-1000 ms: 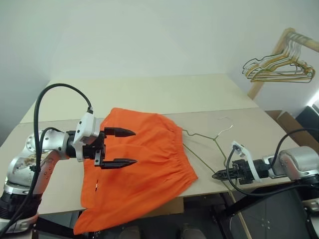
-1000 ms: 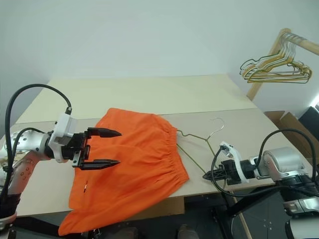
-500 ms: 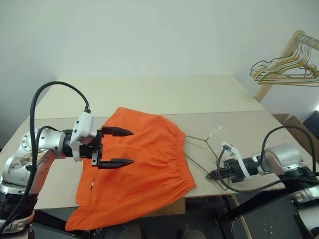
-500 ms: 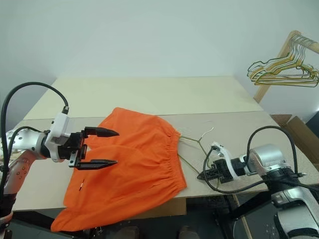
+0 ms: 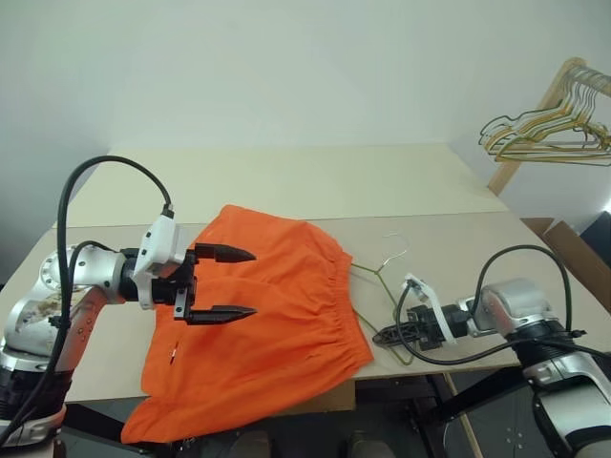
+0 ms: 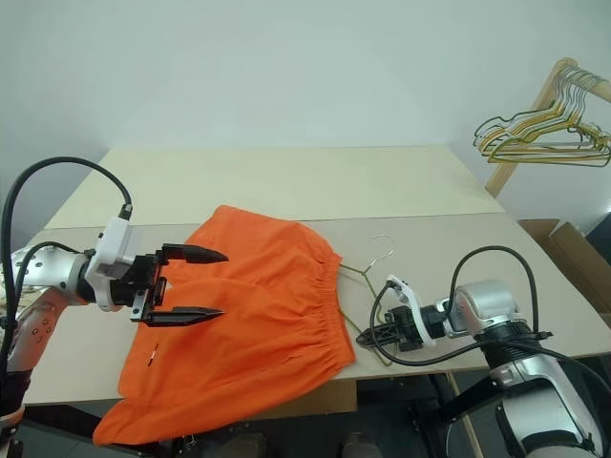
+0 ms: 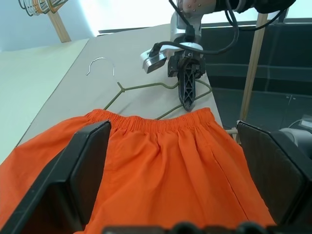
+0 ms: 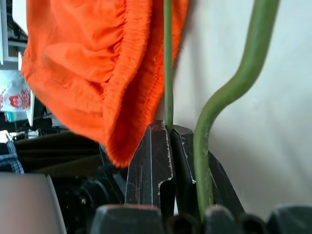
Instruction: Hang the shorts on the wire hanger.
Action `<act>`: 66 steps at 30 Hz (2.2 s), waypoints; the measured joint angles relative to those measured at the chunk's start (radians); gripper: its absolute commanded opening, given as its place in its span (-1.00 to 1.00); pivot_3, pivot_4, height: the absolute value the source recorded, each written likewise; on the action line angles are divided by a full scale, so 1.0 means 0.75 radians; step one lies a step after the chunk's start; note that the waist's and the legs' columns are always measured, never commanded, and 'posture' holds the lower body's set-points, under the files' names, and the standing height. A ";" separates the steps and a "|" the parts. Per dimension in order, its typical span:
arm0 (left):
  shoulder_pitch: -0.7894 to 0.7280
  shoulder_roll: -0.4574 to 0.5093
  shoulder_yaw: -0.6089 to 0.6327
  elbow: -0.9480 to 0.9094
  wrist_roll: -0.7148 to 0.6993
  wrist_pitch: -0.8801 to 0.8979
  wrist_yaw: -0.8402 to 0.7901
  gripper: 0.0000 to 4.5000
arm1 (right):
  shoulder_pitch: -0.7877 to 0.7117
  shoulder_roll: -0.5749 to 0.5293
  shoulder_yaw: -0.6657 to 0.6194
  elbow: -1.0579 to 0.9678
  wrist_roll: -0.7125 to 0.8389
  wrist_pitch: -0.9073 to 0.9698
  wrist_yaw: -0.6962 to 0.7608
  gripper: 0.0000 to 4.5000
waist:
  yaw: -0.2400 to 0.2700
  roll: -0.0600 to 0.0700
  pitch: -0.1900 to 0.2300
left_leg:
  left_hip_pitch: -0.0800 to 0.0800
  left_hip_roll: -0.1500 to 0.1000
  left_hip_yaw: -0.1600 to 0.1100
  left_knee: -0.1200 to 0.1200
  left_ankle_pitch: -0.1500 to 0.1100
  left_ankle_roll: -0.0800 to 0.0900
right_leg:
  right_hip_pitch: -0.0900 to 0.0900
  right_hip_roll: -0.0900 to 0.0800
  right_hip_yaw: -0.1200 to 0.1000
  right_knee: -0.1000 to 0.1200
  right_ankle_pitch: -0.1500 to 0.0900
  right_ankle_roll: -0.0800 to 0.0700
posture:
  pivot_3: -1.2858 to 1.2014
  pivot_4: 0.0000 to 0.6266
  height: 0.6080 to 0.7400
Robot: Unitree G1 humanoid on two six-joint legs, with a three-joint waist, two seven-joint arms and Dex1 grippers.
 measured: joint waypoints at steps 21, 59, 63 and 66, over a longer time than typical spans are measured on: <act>-0.139 0.004 -0.050 0.173 0.094 -0.104 -0.067 0.98 | 0.117 -0.092 -0.132 -0.753 -0.310 -0.530 -0.342 -1.00 | -0.008 0.000 0.000 | -0.002 0.000 0.000 0.000 0.000 -0.001 | -0.002 0.000 -0.001 0.000 0.000 0.000 | 0.06 -1.00 1.00; -0.926 -0.189 -0.551 1.359 0.847 -0.955 -0.323 -0.84 | -0.339 -0.118 0.300 -0.791 -0.757 -0.754 0.037 -1.00 | -0.085 0.000 0.000 | -0.010 0.001 0.009 0.008 0.000 0.000 | -0.006 -0.001 -0.006 0.002 -0.001 0.000 | 0.01 -1.00 1.00; -0.929 -0.195 -0.545 1.376 0.848 -0.954 -0.329 -1.00 | -0.346 -0.112 0.300 -0.791 -0.755 -0.731 0.053 -1.00 | -0.095 0.000 0.000 | -0.011 0.001 0.009 0.008 0.000 0.000 | -0.006 -0.001 -0.006 0.002 -0.001 0.000 | 0.01 -1.00 1.00; -0.931 -0.195 -0.543 1.378 0.848 -0.949 -0.349 -1.00 | -0.346 -0.110 0.300 -0.791 -0.751 -0.727 0.070 -1.00 | -0.101 0.000 0.000 | -0.011 0.001 0.008 0.009 0.000 0.000 | -0.006 -0.001 -0.007 0.002 -0.001 0.000 | 0.01 -1.00 1.00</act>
